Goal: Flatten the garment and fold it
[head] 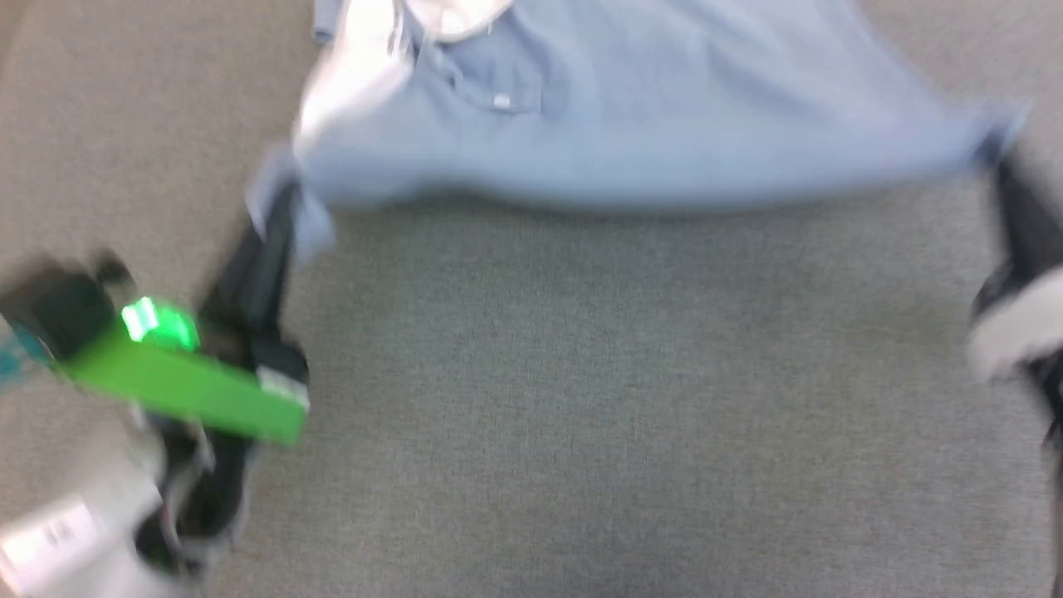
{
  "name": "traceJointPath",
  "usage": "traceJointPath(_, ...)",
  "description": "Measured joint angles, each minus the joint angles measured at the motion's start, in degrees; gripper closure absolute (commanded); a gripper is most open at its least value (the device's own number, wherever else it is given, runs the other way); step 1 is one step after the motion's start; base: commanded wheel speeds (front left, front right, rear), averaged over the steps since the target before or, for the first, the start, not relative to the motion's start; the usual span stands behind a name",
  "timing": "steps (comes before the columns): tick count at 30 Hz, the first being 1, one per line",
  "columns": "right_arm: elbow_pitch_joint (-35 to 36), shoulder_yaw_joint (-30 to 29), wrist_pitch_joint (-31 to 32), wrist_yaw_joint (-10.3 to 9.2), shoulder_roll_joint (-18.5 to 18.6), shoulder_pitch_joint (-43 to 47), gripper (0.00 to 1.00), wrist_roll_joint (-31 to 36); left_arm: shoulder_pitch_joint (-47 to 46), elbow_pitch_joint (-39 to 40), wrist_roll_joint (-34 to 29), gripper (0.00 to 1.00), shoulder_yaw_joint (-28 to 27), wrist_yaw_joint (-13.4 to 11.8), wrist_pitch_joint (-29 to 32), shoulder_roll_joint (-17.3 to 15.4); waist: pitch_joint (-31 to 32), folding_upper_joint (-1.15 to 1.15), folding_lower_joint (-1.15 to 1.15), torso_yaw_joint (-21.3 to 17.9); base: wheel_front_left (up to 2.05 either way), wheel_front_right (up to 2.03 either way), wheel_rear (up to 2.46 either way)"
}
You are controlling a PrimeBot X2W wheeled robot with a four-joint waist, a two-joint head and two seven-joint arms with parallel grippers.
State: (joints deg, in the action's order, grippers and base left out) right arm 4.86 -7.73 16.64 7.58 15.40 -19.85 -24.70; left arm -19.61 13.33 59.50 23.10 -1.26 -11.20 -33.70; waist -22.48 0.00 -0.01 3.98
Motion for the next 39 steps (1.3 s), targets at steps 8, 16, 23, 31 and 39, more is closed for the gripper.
traceJointPath(8,4.64,3.25,12.47,0.0,1.09,21.45,1.0,-8.33,18.63,-0.34,8.8,1.0,3.78,-2.44,4.45,-0.65,6.81,0.0,0.0,-0.64,0.0,0.0,0.0)
traceJointPath(16,6.15,-1.03,22.7,0.0,4.04,38.24,1.0,-11.27,30.36,0.58,16.73,1.0,6.08,-4.39,10.7,-3.78,13.74,0.0,0.0,-0.34,0.0,0.0,0.0)
traceJointPath(23,11.43,-7.04,31.65,0.0,-3.01,49.99,1.0,-13.1,40.45,6.61,21.38,1.0,4.32,-6.37,11.58,-8.98,20.21,0.0,0.0,0.54,0.0,0.0,0.0)
traceJointPath(31,20.58,-10.15,35.87,0.0,-7.11,52.95,1.0,-11.29,47.05,15.18,20.72,1.0,2.07,-9.47,9.59,-13.5,25.61,0.0,0.0,1.47,0.0,0.0,0.0)
traceJointPath(39,22.17,-7.25,33.56,-0.01,-4.13,45.72,1.0,-10.11,37.55,16.79,13.63,1.0,2.4,-8.9,9.94,-13.49,24.06,0.0,0.0,1.45,0.0,0.0,0.0)
